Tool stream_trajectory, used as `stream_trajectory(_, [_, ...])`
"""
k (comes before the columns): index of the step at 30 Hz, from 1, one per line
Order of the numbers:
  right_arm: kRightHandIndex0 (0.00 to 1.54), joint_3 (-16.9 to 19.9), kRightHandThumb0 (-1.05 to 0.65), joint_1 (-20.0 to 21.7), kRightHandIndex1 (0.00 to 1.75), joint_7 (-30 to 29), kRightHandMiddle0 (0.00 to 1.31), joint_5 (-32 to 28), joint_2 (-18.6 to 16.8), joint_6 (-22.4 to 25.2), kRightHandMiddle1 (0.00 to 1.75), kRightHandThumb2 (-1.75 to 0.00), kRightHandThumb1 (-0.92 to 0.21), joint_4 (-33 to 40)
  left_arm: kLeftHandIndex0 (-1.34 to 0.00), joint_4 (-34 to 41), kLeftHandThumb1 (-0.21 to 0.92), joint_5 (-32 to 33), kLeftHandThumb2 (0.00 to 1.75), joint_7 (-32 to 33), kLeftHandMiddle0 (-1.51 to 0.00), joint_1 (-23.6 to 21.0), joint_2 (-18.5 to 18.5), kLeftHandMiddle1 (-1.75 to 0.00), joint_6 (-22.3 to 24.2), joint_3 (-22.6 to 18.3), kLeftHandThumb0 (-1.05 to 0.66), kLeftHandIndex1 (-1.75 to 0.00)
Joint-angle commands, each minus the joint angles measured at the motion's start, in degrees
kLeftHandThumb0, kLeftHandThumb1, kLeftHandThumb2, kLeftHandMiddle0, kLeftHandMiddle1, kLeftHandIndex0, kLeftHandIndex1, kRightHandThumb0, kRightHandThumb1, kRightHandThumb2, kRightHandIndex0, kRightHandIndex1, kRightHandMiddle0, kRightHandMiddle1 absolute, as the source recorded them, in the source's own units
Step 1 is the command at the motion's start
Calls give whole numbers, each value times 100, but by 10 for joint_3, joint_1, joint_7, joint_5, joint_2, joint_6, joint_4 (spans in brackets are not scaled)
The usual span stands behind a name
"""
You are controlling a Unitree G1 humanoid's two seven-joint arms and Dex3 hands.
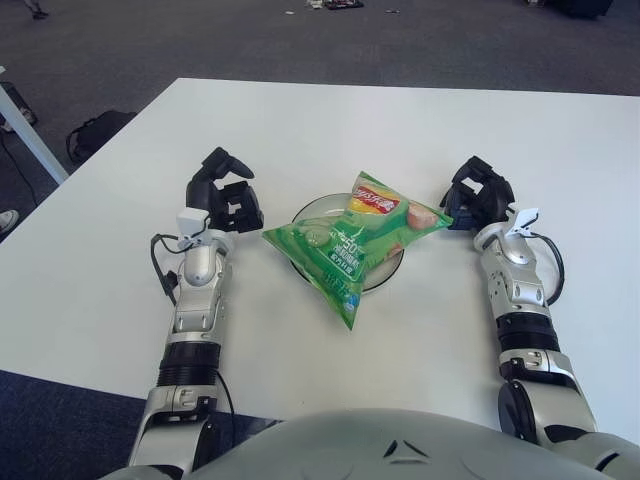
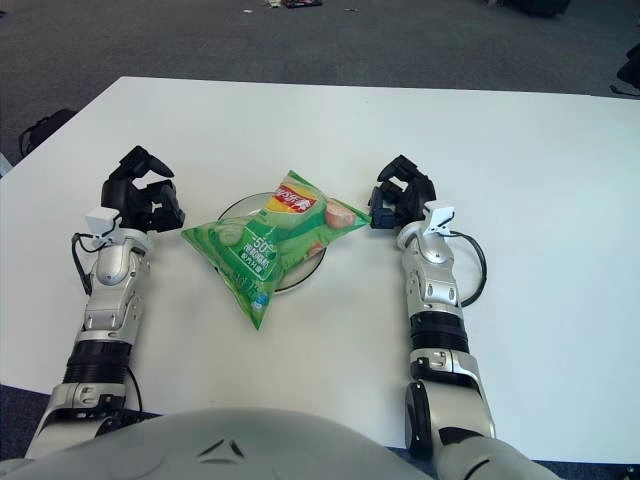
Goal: Put the snack into the plate.
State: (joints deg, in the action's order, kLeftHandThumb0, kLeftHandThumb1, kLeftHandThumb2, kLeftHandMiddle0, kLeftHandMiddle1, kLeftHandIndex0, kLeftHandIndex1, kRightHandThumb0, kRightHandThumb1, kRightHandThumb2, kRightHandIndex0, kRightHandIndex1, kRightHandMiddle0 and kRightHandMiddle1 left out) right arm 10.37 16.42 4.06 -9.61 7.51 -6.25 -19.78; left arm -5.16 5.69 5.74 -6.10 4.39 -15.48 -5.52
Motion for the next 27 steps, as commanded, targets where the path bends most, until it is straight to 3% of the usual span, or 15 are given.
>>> stream_trajectory(1, [92,-4,-1,-59,166,-5,71,3,-25,0,175,-175,9,-20,-73,-13,18,-3,148,10,-141,67,-34,-175,21,5,-54,-175])
stream_trajectory(13, [95,-3,-1,-94,161,-19,73,2,-38,-36,175,-175,11,5,-74,2,17,-3,150,12,-141,69,-40,-175,41,7,-54,-175])
stream_trajectory(27, [93,-3,-1,-118,165,29,72,-13,-52,-213,175,-175,10,-31,-75,27,16,-24,151,28,-142,64,-43,-175,69,19,-55,-175])
